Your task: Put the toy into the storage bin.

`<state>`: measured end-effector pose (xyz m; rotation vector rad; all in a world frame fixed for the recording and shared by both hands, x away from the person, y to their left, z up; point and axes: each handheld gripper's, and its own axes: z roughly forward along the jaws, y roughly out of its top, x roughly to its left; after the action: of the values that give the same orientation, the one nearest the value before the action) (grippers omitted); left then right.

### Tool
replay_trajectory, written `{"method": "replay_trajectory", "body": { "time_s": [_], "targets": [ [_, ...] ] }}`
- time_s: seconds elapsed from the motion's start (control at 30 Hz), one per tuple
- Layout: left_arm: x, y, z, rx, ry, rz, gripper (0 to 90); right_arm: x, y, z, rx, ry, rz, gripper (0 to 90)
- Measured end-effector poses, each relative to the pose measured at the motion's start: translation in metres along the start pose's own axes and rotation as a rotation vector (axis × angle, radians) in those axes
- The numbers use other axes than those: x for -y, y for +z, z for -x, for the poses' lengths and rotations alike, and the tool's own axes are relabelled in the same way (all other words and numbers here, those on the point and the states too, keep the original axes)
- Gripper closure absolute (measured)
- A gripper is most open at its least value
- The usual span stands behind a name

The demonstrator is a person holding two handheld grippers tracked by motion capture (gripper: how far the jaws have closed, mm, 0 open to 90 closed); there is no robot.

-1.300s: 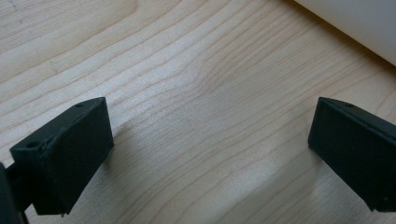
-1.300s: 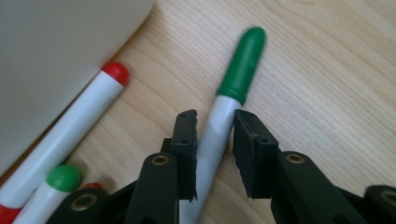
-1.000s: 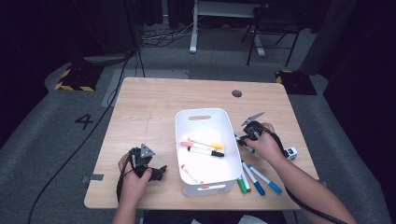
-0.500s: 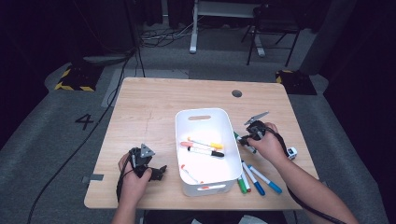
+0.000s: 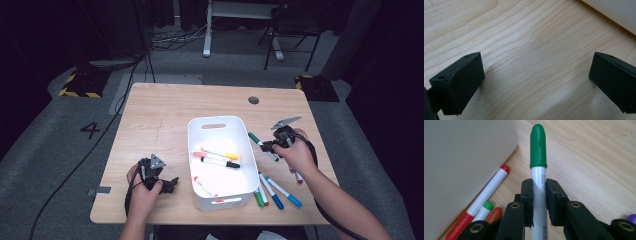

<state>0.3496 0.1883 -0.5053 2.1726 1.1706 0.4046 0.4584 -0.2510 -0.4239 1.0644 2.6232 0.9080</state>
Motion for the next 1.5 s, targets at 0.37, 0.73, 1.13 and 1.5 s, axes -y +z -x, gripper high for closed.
{"method": "replay_trajectory", "body": {
  "time_s": [0.37, 0.73, 1.13, 1.5],
  "targets": [
    [0.0, 0.0, 0.0, -0.001, -0.001, 0.001, 0.2, -0.003, -0.032, -0.01, -0.032, -0.008, 0.076, 77.2],
    [0.0, 0.001, 0.0, 0.006, -0.003, 0.001, 0.1, -0.012, -0.057, -0.027, -0.045, -0.05, 0.123, 77.1],
    [-0.001, 0.001, 0.0, 0.004, -0.001, 0.001, 0.1, -0.024, -0.077, -0.057, -0.088, -0.133, 0.144, 77.1],
    [-0.001, 0.001, 0.0, 0.004, -0.001, 0.001, 0.1, -0.034, -0.083, -0.093, -0.155, -0.221, 0.138, 77.1]
  ]
}}
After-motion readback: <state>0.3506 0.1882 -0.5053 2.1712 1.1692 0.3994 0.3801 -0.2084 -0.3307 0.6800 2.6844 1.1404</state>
